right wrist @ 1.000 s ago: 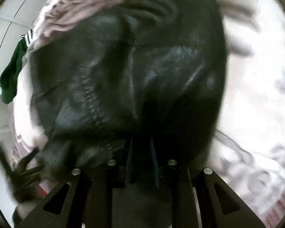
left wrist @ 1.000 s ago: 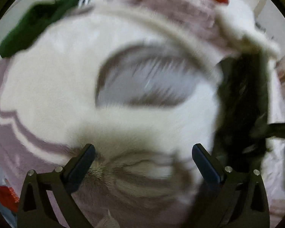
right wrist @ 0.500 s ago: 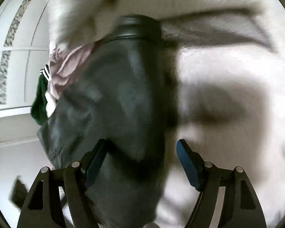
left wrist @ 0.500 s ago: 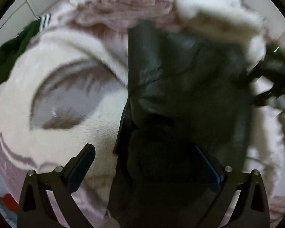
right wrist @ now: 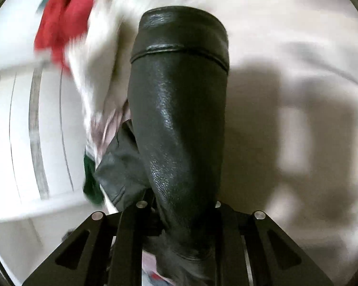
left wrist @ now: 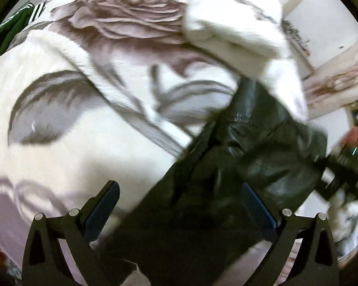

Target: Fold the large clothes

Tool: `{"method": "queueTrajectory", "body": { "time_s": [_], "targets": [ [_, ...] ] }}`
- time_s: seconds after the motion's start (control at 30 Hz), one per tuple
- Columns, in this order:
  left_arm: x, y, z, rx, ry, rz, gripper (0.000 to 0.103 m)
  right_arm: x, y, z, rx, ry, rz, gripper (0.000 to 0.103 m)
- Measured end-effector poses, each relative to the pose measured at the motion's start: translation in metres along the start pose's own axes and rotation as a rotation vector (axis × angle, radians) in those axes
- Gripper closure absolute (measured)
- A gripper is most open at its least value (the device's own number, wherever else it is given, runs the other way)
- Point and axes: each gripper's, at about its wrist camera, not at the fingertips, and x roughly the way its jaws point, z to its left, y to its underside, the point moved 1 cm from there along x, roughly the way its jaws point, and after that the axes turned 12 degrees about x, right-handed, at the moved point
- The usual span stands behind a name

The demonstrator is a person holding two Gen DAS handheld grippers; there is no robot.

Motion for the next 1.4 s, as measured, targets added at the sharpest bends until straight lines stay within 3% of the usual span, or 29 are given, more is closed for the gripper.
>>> {"method": "queueTrajectory", "body": {
  "time_s": [0.07, 0.13, 0.17, 0.23, 0.3, 0.4, 0.53, 0.63, 0.8, 0.87, 0.93, 1.03, 1.17, 1.4],
  "targets": [
    [-0.008, 0.011, -0.020, -0.015, 0.004, 0.010, 0.000, -0.043, 0.006, -0.041, 0.047, 0.017, -0.056, 0.085],
    [0.000, 0.023, -0.044, -0.006, 0.002, 0.048, 0.000, -0.059, 0.003, -0.082, 0.062, 0.008, -0.031, 0.077],
    [0.011, 0.023, -0.047, -0.004, -0.008, 0.070, 0.000, -0.059, 0.001, -0.108, 0.078, 0.008, 0.012, 0.074],
    [0.036, 0.022, -0.065, 0.011, -0.032, 0.112, 0.000, -0.042, 0.007, -0.143, 0.099, -0.006, 0.093, 0.054],
    [0.060, 0.021, -0.083, 0.008, -0.030, 0.143, 0.000, -0.020, 0.002, -0.157, 0.100, -0.038, 0.139, 0.044],
    [0.086, 0.015, -0.101, 0.027, -0.064, 0.121, 0.000, -0.005, -0.003, -0.158, 0.035, -0.098, 0.181, 0.035],
    [0.128, 0.010, -0.111, 0.100, -0.169, 0.179, 0.000, 0.001, -0.010, -0.148, -0.040, -0.101, 0.190, 0.033],
    [0.145, 0.007, -0.103, 0.107, -0.162, 0.199, 0.000, -0.017, -0.018, -0.153, -0.031, -0.142, 0.188, 0.033],
    [0.145, 0.007, -0.097, 0.109, -0.148, 0.195, 0.000, -0.007, -0.033, -0.149, 0.079, -0.246, 0.128, 0.032],
    [0.145, 0.006, -0.093, 0.100, -0.145, 0.195, 0.000, 0.002, -0.034, -0.140, 0.088, -0.230, 0.128, 0.036],
    [0.145, 0.005, -0.087, 0.082, -0.134, 0.196, 0.000, 0.004, -0.029, -0.123, 0.051, -0.188, 0.126, 0.067],
    [0.146, 0.004, -0.081, 0.075, -0.114, 0.213, 0.000, -0.009, -0.014, -0.100, -0.043, -0.168, 0.087, 0.083],
    [0.144, 0.005, -0.077, 0.075, -0.104, 0.217, 0.000, -0.036, 0.024, -0.061, -0.201, -0.166, 0.039, 0.084],
    [0.128, 0.012, -0.061, 0.046, -0.030, 0.212, 0.000, -0.045, 0.109, 0.018, -0.588, -0.020, -0.053, 0.084]
  ]
}}
